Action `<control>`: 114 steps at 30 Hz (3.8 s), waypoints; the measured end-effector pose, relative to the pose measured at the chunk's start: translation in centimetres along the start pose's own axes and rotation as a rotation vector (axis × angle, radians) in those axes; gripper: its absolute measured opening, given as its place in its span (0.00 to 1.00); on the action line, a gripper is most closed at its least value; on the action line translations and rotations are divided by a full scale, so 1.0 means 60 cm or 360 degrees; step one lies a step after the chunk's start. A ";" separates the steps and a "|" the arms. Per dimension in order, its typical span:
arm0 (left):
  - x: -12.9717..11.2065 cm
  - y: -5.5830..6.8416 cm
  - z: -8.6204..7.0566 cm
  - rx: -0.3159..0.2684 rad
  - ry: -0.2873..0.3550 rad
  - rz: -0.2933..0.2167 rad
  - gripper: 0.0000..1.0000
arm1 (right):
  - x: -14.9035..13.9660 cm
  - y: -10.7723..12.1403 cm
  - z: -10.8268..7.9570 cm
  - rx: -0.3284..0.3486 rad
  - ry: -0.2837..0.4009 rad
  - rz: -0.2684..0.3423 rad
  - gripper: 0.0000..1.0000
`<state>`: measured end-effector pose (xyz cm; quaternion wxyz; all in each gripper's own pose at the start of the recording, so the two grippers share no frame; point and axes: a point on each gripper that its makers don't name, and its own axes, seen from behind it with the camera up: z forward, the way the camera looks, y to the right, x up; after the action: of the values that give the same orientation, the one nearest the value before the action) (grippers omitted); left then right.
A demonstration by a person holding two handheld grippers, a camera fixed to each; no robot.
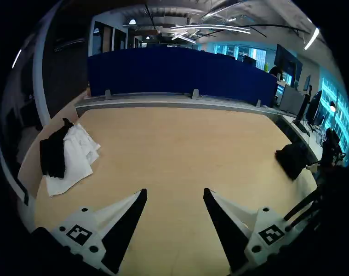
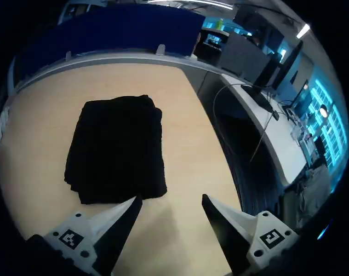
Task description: Fold towel
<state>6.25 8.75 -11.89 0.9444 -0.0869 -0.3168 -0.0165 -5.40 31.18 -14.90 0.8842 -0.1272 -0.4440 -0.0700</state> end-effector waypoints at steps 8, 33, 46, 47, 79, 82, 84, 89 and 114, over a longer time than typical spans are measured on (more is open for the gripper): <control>-0.003 -0.004 -0.005 -0.0010 0.0011 -0.0012 0.91 | 0.007 -0.013 -0.021 0.0016 0.0029 -0.0004 1.00; 0.010 -0.044 -0.006 -0.0046 0.0085 -0.0053 0.91 | 0.227 -0.353 -0.203 0.0496 0.0655 0.0004 1.00; 0.017 -0.049 0.000 -0.0061 0.0119 -0.0052 0.91 | 0.349 -0.422 -0.295 0.0511 0.1206 0.0282 1.00; 0.018 -0.048 0.000 -0.0064 0.0122 -0.0047 0.91 | 0.353 -0.427 -0.300 0.0511 0.1237 0.0292 1.00; 0.231 -0.081 0.000 0.0078 0.0900 0.0092 0.91 | 0.395 -0.512 -0.344 0.0568 0.1247 0.0230 1.00; 0.231 -0.089 0.007 0.0115 0.0910 0.0119 0.91 | 0.400 -0.523 -0.347 0.0594 0.1229 0.0229 1.00; 0.233 -0.093 0.010 0.0138 0.0925 0.0137 0.91 | 0.404 -0.531 -0.350 0.0615 0.1213 0.0221 1.00; 0.235 -0.107 0.013 0.0183 0.0966 0.0170 0.91 | 0.419 -0.544 -0.361 0.0651 0.1172 0.0181 1.00; 0.151 -0.161 0.090 0.0305 0.1003 0.0158 0.91 | 0.480 -0.557 -0.341 0.0584 0.1103 0.0216 1.00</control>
<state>9.42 0.40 -0.72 0.9994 -0.0037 -0.0047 0.0334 19.57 -7.01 1.95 0.9923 0.0350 -0.1152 0.0303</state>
